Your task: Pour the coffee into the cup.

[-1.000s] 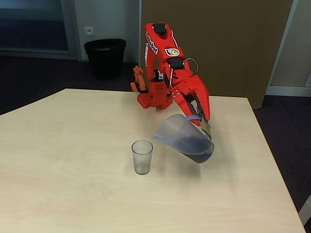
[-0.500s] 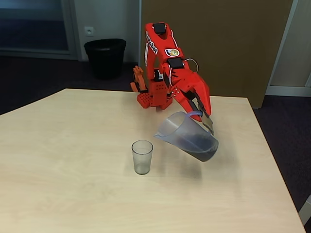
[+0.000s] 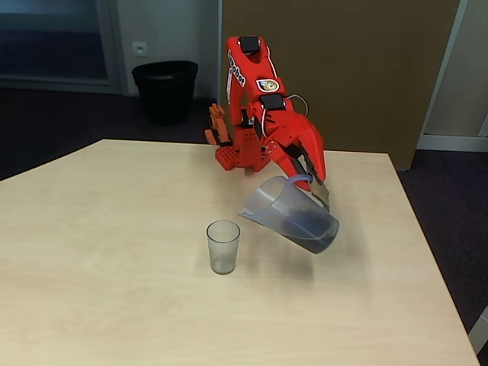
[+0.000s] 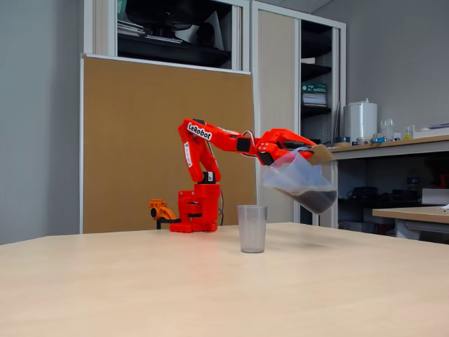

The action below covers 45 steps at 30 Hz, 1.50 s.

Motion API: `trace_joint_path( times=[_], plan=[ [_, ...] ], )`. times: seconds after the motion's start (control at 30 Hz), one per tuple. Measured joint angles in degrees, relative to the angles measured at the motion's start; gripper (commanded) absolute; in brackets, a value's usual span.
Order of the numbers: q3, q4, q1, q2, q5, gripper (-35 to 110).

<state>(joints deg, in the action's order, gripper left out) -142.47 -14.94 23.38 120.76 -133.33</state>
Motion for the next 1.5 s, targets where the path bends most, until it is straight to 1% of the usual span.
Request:
trace_joint_path(
  times=[0.53,1.03,1.5],
  plan=[
    [-2.02,-3.52,-1.05,0.53,-2.29,0],
    [-2.9,-5.98,-2.2,0.53,-2.37,0],
    [-3.96,-9.4,-2.81,0.35,-5.63,0]
  ],
)
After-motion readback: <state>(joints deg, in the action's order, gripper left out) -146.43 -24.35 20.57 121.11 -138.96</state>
